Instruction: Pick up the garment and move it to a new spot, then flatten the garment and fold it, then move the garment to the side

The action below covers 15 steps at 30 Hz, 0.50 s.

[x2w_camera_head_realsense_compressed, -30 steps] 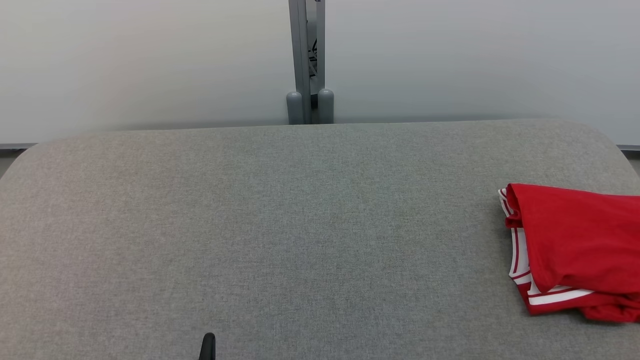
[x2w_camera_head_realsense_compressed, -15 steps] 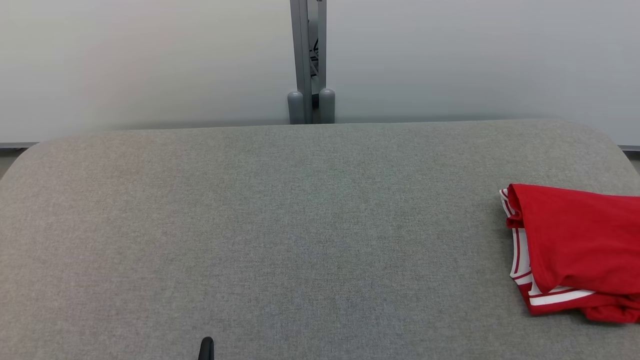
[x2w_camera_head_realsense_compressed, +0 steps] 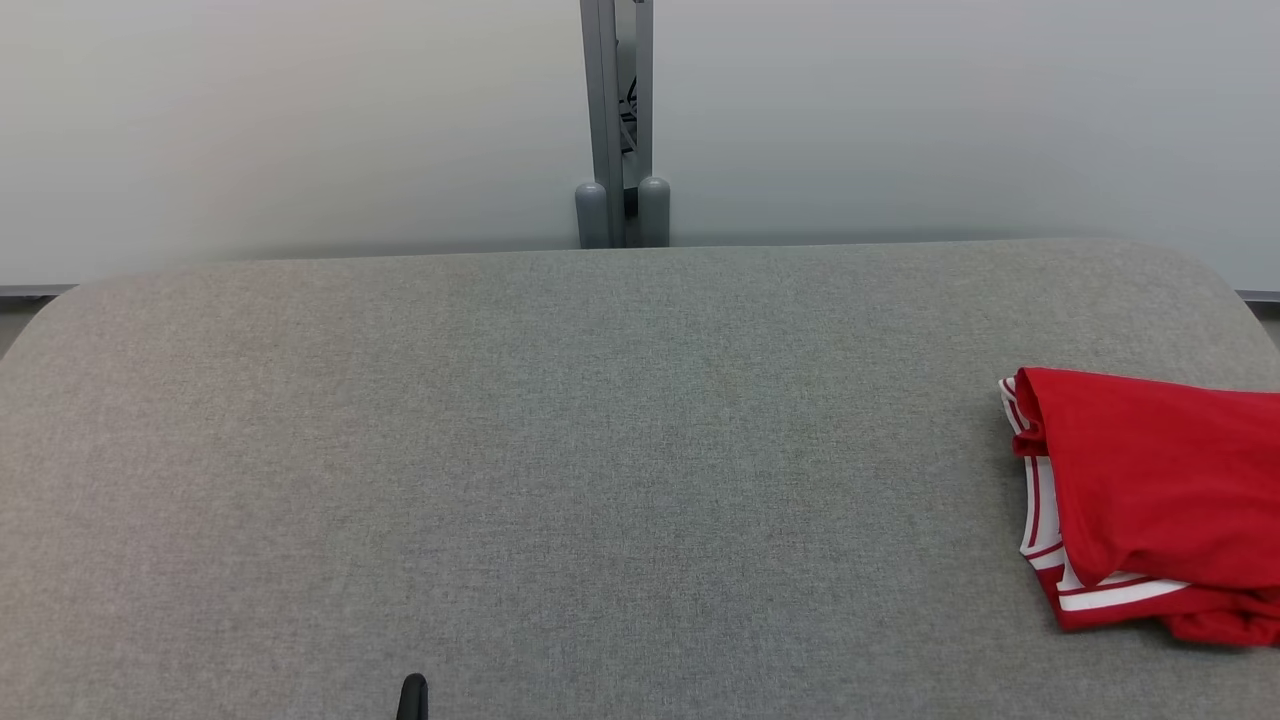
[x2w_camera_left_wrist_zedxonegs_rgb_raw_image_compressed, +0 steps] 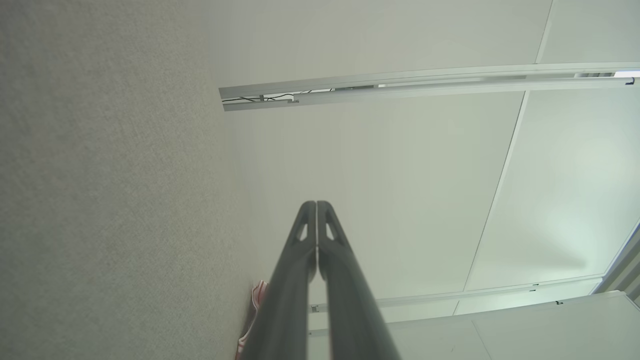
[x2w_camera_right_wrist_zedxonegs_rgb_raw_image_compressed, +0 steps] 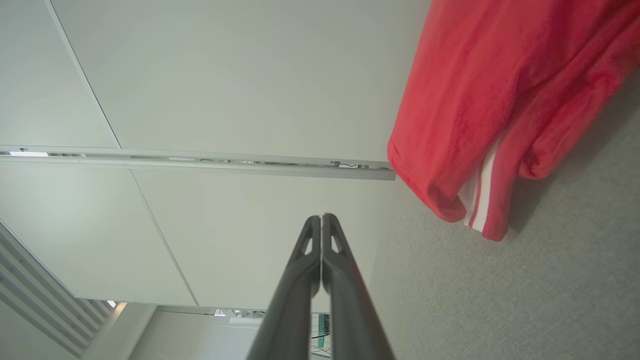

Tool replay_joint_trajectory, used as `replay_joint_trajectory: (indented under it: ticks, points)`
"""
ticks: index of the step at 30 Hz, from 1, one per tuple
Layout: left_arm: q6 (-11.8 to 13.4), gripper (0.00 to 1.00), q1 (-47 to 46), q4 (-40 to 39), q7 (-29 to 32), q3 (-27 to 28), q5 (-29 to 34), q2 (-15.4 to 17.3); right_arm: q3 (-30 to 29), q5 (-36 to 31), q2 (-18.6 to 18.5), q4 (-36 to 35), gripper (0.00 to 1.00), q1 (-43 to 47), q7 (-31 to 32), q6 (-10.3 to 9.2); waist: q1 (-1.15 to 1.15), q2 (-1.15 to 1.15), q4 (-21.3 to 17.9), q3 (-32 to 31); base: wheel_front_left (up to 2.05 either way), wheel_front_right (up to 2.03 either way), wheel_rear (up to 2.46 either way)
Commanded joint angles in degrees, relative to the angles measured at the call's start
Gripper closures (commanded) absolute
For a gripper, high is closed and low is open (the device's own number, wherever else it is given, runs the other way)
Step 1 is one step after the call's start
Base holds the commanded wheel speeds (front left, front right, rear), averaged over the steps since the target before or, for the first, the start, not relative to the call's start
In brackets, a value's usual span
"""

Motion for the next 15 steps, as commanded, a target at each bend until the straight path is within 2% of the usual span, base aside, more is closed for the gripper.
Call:
replay_joint_trajectory:
  ticks: [1, 15]
  points:
    - [-0.3, 1.00, 0.0, -0.2, -0.1, 0.2, -0.1, 0.1, -0.1, 0.4, -0.4, -0.3, 1.00, 0.2, 0.1, 0.02, 0.00, 0.00, 0.0, 0.0, 0.00, 0.00, 0.00]
    - [-0.3, 1.00, 0.0, -0.2, -0.1, 0.2, -0.1, 0.1, -0.1, 0.4, -0.4, -0.3, 1.00, 0.2, 0.1, 0.02, 0.00, 0.00, 0.0, 0.0, 0.00, 0.00, 0.00]
